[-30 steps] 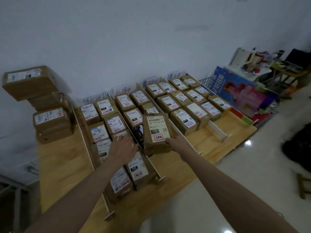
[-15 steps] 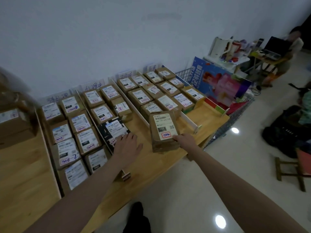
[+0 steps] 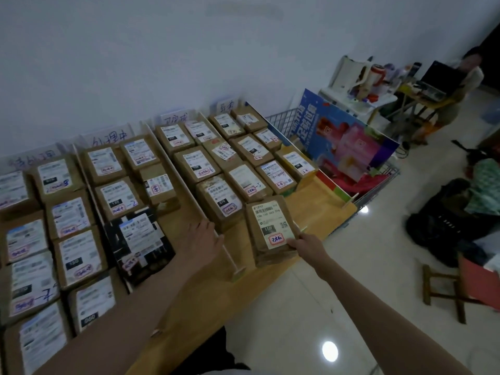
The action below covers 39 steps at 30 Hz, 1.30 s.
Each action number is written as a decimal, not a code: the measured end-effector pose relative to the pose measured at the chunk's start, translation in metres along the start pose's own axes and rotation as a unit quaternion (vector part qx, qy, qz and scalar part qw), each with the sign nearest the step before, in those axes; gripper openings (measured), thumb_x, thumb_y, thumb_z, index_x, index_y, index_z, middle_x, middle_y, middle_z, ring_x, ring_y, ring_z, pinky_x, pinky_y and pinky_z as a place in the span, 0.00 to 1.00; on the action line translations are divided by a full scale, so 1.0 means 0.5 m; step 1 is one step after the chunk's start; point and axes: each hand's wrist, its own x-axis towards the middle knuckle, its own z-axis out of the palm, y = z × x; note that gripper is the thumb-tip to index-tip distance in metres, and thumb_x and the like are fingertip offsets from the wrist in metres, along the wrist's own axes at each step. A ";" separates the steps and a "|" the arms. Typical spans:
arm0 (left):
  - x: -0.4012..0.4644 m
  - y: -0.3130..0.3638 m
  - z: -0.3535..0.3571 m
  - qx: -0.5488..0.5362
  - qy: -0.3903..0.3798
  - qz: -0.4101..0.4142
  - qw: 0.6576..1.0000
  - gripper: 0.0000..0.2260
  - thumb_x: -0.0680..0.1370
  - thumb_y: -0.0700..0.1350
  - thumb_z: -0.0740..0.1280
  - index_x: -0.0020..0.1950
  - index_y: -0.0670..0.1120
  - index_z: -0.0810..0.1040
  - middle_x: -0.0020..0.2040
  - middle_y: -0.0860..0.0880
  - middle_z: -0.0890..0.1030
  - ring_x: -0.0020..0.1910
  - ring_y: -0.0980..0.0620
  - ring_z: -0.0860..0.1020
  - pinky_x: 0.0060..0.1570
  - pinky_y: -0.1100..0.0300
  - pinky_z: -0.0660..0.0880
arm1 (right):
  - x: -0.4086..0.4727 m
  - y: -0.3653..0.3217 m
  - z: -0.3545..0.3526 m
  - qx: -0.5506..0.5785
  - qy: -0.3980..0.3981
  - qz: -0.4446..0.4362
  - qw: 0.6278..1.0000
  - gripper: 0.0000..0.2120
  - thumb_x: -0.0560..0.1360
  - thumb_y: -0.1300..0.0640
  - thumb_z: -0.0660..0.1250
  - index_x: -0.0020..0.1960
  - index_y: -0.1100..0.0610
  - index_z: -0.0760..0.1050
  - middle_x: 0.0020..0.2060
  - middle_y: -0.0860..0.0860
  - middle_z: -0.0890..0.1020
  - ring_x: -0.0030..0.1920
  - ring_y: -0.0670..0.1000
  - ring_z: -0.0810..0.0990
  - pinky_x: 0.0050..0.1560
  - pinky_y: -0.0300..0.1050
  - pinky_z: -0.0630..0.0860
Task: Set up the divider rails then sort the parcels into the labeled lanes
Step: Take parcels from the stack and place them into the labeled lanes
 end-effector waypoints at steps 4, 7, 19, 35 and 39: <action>0.034 0.020 0.018 0.008 -0.012 -0.014 1.000 0.19 0.83 0.58 0.52 0.63 0.48 0.73 0.61 0.48 0.76 0.60 0.48 0.75 0.64 0.52 0.67 | 0.050 0.026 -0.018 -0.028 -0.024 0.001 0.999 0.13 0.78 0.60 0.66 0.60 0.64 0.79 0.54 0.57 0.83 0.50 0.53 0.80 0.39 0.38 0.74; 0.036 0.033 0.045 0.024 -0.032 -0.032 0.999 0.21 0.82 0.58 0.52 0.63 0.47 0.74 0.61 0.48 0.77 0.61 0.47 0.75 0.64 0.50 0.68 | 0.080 0.045 -0.020 -0.035 -0.046 0.005 0.998 0.11 0.77 0.62 0.65 0.58 0.64 0.79 0.52 0.55 0.83 0.46 0.51 0.80 0.36 0.34 0.74; -0.014 0.099 0.113 0.029 -0.099 -0.166 0.981 0.25 0.83 0.59 0.50 0.73 0.46 0.69 0.69 0.47 0.72 0.65 0.48 0.73 0.67 0.51 0.65 | 0.198 0.038 0.009 -0.078 -0.156 -0.058 0.983 0.13 0.78 0.60 0.66 0.61 0.62 0.79 0.54 0.54 0.83 0.55 0.55 0.79 0.57 0.48 0.76; -0.058 0.181 0.172 0.005 -0.123 -0.266 0.956 0.24 0.83 0.59 0.52 0.71 0.46 0.70 0.67 0.48 0.73 0.66 0.48 0.72 0.69 0.51 0.63 | 0.274 0.099 0.071 -0.130 -0.232 -0.097 0.959 0.20 0.78 0.50 0.67 0.64 0.62 0.77 0.58 0.56 0.81 0.57 0.55 0.79 0.61 0.53 0.76; -0.055 0.188 0.175 -0.008 -0.126 -0.272 0.954 0.23 0.83 0.58 0.52 0.72 0.46 0.70 0.68 0.49 0.73 0.67 0.49 0.72 0.71 0.52 0.60 | 0.288 0.109 0.083 -0.162 -0.240 -0.093 0.953 0.21 0.78 0.48 0.66 0.65 0.61 0.76 0.60 0.56 0.78 0.57 0.55 0.78 0.61 0.52 0.77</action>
